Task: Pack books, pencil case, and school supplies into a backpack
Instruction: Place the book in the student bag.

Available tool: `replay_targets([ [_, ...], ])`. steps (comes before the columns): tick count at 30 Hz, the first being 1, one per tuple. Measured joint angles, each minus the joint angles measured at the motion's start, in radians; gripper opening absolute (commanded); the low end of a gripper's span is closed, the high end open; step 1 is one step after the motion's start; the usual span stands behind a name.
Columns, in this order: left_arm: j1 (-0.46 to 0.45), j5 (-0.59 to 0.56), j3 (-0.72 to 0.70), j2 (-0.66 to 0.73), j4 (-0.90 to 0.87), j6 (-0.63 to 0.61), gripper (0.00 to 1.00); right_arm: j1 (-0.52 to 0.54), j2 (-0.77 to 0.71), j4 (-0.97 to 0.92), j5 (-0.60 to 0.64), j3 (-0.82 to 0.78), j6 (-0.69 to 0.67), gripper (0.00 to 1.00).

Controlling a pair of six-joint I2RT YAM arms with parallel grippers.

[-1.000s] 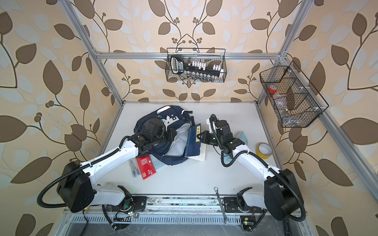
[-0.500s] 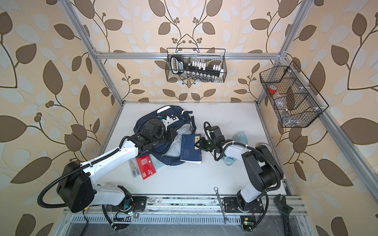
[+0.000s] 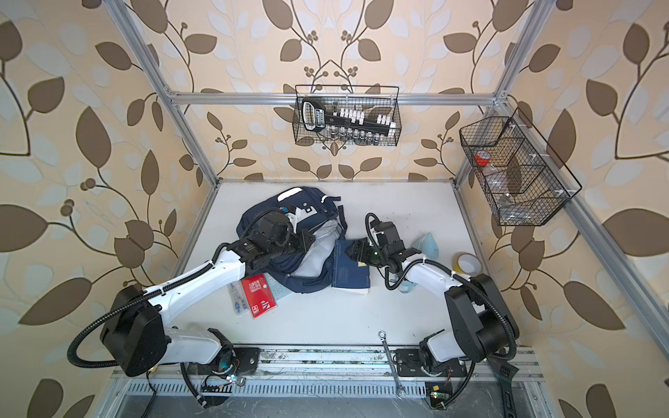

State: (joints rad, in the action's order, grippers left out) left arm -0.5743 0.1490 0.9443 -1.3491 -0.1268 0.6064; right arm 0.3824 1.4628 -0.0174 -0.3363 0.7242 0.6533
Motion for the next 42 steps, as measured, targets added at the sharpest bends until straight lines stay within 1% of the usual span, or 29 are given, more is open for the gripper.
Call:
replay_targets([
  [2, 0.000, 0.000, 0.000, 0.000, 0.000, 0.000, 0.00, -0.012, 0.006, -0.002, 0.003, -0.032, 0.000, 0.80],
  [3, 0.000, 0.000, 0.000, 0.000, 0.000, 0.000, 0.00, -0.013, 0.013, -0.002, 0.003, -0.045, -0.001, 0.76],
  [7, 0.000, 0.001, 0.000, 0.000, 0.000, 0.000, 0.00, -0.014, 0.068, 0.042, -0.017, -0.073, 0.005, 0.51],
  [9, 0.000, 0.001, 0.000, 0.000, 0.000, 0.000, 0.00, -0.020, 0.099, 0.098, -0.046, -0.081, 0.023, 0.44],
  [13, 0.000, 0.003, 0.000, 0.000, 0.000, 0.000, 0.00, -0.021, 0.154, 0.216, -0.109, -0.100, 0.069, 0.26],
  [15, 0.000, 0.004, 0.000, 0.000, 0.000, 0.000, 0.00, -0.019, 0.171, 0.264, -0.138, -0.111, 0.103, 0.19],
  [20, 0.000, 0.009, 0.000, 0.000, 0.000, 0.000, 0.00, 0.026, 0.177, 0.309, -0.170, -0.090, 0.179, 0.18],
  [26, 0.000, 0.024, 0.000, 0.000, 0.000, 0.000, 0.00, 0.096, 0.185, 0.274, -0.162, 0.087, 0.218, 0.18],
  [28, 0.000, 0.027, 0.000, 0.000, 0.000, 0.000, 0.00, 0.107, 0.208, 0.270, -0.156, 0.148, 0.226, 0.19],
  [29, 0.000, 0.029, 0.000, 0.000, 0.000, 0.000, 0.00, 0.110, 0.219, 0.269, -0.153, 0.166, 0.230, 0.22],
  [32, 0.000, 0.033, 0.000, 0.000, 0.000, 0.000, 0.00, 0.121, 0.267, 0.247, -0.140, 0.211, 0.249, 0.44],
  [33, 0.000, 0.032, 0.000, 0.001, 0.000, 0.000, 0.00, 0.124, 0.277, 0.236, -0.134, 0.217, 0.250, 0.54],
  [35, 0.000, 0.032, 0.000, 0.001, -0.001, 0.000, 0.00, 0.126, 0.271, 0.205, -0.117, 0.211, 0.247, 0.67],
  [36, 0.000, 0.032, 0.000, 0.002, -0.001, 0.000, 0.00, 0.126, 0.258, 0.181, -0.107, 0.206, 0.240, 0.76],
  [37, 0.000, 0.032, 0.000, 0.002, -0.001, 0.000, 0.00, 0.126, 0.235, 0.151, -0.090, 0.201, 0.231, 0.82],
  [38, 0.000, 0.032, 0.000, 0.003, -0.001, 0.000, 0.00, 0.125, 0.212, 0.126, -0.079, 0.198, 0.219, 0.84],
  [42, 0.000, 0.032, -0.001, 0.006, -0.001, 0.000, 0.00, 0.114, 0.071, 0.010, -0.009, 0.195, 0.172, 0.89],
])
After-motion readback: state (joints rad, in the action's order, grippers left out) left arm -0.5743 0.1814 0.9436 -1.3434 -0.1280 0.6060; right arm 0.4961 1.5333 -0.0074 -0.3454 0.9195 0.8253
